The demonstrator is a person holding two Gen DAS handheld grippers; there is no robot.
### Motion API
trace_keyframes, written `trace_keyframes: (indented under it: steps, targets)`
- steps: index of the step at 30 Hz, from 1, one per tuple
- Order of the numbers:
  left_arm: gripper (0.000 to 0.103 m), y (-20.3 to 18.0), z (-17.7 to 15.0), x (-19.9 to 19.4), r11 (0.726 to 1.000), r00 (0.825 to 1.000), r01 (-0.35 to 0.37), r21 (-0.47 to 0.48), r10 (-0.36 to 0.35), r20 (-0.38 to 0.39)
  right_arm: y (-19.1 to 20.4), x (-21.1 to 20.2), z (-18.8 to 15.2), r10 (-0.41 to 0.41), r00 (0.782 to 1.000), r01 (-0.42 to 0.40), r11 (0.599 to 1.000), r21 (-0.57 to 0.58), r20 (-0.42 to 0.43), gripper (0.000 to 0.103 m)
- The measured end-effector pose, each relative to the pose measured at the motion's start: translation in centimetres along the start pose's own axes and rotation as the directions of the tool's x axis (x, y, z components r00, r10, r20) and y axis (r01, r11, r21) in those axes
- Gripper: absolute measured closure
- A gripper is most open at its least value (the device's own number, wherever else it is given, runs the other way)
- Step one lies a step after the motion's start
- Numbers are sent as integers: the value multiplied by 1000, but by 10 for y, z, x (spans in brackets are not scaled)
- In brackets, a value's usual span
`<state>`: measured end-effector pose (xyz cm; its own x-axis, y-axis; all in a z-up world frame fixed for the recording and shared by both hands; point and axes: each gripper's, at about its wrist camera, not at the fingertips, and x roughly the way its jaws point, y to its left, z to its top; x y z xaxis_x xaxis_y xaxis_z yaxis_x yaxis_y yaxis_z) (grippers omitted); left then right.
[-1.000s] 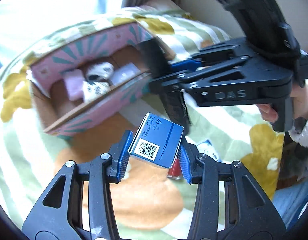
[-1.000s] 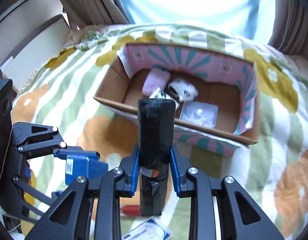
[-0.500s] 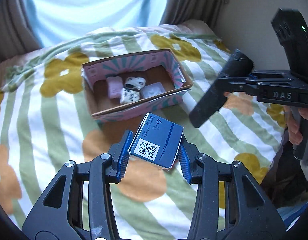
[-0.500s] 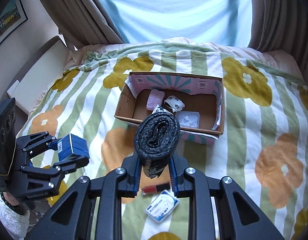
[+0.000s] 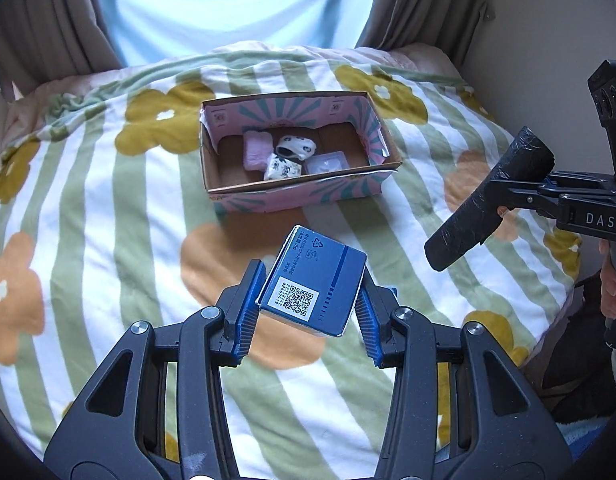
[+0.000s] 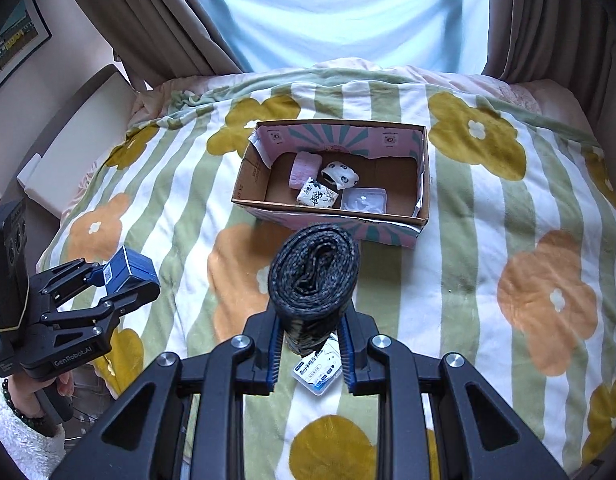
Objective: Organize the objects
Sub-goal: 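Carry the black umbrella and blue card box over the cardboard box with both tools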
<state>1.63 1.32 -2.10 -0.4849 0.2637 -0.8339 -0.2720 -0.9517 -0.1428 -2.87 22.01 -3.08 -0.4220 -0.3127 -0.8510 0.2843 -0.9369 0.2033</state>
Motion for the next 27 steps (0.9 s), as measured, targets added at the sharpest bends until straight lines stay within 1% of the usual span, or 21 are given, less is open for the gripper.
trace_keyframes:
  steps: [6, 11, 15, 20, 24, 27]
  targets:
    - [63, 1, 5, -3, 1000, 1000, 6, -14, -6, 9, 0, -2, 3, 3, 1000, -3, 1000, 4, 5, 81]
    - [63, 5, 20, -6, 1000, 1000, -1, -18, 2, 22, -1, -6, 16, 1, 1000, -1, 1000, -1, 20, 81]
    - [63, 13, 43, -4, 1000, 999, -11, -18, 12, 35, -6, -7, 36, -9, 999, 10, 1000, -27, 42, 81]
    - [63, 25, 77, 9, 1000, 998, -29, -2, 29, 50, -17, 0, 72, -26, 998, 29, 997, -67, 56, 81]
    - [63, 35, 108, 31, 999, 998, -41, 20, 40, 53, -28, 14, 102, -47, 997, 54, 992, -114, 58, 81]
    - [63, 43, 131, 53, 999, 998, -41, 26, 40, 41, -39, 33, 125, -67, 997, 72, 987, -142, 38, 81]
